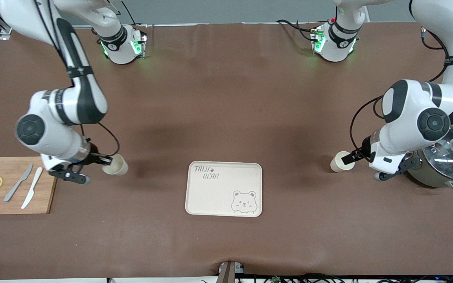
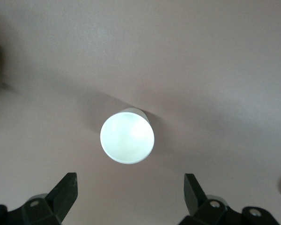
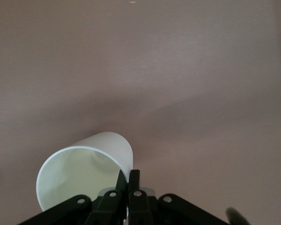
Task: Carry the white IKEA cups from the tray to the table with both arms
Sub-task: 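Carry the cups off the tray and set them on the table, then open both grippers and raise them away from the cups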
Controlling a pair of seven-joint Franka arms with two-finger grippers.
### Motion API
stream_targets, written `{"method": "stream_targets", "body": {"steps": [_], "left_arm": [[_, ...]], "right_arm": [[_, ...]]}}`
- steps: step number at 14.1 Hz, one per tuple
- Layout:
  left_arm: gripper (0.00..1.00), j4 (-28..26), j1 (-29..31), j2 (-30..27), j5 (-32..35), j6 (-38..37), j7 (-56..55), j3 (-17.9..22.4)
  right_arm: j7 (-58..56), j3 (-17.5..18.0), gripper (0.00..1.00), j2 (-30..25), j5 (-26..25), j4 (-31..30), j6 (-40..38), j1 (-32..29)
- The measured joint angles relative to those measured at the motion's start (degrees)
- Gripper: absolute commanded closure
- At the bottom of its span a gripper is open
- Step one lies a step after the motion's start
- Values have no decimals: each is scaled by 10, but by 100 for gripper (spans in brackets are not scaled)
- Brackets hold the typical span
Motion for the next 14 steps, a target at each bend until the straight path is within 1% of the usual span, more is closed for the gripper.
{"method": "stream_targets", "body": {"steps": [4, 6, 10, 14], "left_arm": [[0, 61, 0, -12, 0, -81, 0, -16], [0, 81, 1, -22, 0, -98, 2, -16], [0, 106, 2, -43, 0, -109, 45, -16], [0, 146, 4, -49, 0, -174, 62, -15]], "right_arm": [[-141, 0, 100, -2, 0, -24, 3, -85], [-189, 0, 100, -2, 0, -44, 14, -111], [-209, 6, 100, -2, 0, -100, 50, -119], [-221, 11, 100, -2, 0, -147, 97, -118]]}}
